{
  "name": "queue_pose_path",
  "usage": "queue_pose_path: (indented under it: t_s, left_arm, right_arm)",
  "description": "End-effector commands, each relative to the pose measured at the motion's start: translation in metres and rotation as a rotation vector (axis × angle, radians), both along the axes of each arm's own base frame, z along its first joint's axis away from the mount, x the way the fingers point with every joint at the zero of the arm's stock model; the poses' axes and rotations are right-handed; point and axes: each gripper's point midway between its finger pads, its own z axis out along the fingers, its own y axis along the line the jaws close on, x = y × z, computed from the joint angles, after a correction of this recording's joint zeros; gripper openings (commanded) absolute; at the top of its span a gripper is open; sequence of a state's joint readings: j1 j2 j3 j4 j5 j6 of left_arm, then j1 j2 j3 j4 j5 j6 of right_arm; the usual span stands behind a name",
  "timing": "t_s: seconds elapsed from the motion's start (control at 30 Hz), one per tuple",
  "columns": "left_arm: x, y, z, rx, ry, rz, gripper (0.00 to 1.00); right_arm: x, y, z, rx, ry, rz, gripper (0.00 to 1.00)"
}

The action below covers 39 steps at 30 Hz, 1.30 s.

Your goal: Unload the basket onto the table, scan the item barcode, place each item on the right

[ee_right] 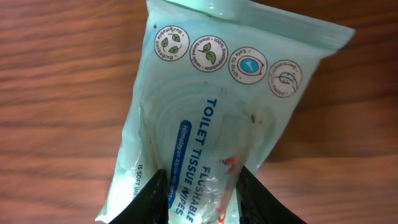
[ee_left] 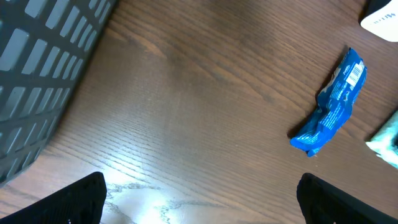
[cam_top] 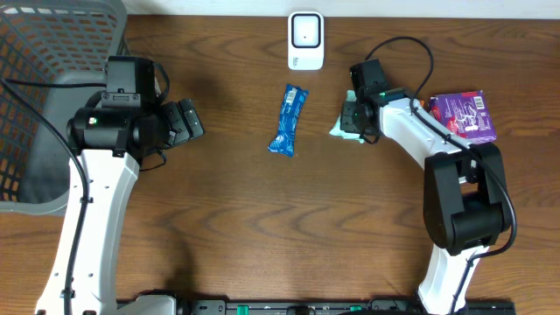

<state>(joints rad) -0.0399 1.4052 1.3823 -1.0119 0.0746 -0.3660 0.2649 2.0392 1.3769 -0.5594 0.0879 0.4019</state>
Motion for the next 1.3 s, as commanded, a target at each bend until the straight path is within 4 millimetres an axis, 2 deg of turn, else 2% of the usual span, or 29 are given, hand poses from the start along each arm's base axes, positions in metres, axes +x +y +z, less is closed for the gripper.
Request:
queue_pose_path:
  t_s: [0.0,0.1,0.23,0.37,0.47,0.67,0.83,0.93,1.1,1.27]
  left_arm:
    - [0.001,0.003,0.001,0.01,-0.001,0.009,0.98]
    - [0.001,0.003,0.001,0.01,-0.001,0.009,0.98]
    - [0.001,0.003,0.001,0.01,-0.001,0.009,0.98]
    - [0.001,0.003,0.001,0.01,-0.001,0.009,0.98]
    - [0.001,0.003,0.001,0.01,-0.001,0.009,0.98]
    - [0.001,0.003,0.001,0.01,-0.001,0.009,0.98]
    - [0.001,0.003,0.001,0.01,-0.001,0.009,0.98]
    - [0.001,0.003,0.001,0.01,-0.001,0.009,0.98]
    - [0.001,0.003,0.001,0.01,-0.001,0.009,0.98]
    - [0.001,0.003,0.001,0.01,-0.001,0.009,0.98]
  right_arm:
    - [-0.015,-0.053,-0.021,-0.176,0.059,-0.106,0.29]
    - [-0.013,-0.067,-0.02,-0.182,0.065,-0.123,0.28]
    - [-0.007,-0.075,-0.013,-0.202,0.067,-0.066,0.32]
    - [0.002,-0.073,0.001,-0.212,0.056,-0.025,0.36]
    - [0.012,-0.063,0.013,-0.189,0.037,0.029,0.39]
    - [0.021,-0.027,0.026,-0.043,0.015,0.115,0.41]
    - [0.018,0.038,0.036,0.248,0.004,0.25,0.44]
    - [0.017,0.066,0.044,0.343,-0.019,0.307,0.49]
    - [0.015,0.099,0.049,0.361,-0.049,0.353,0.66]
    - [0.012,0.113,0.045,0.295,-0.059,0.312,0.76]
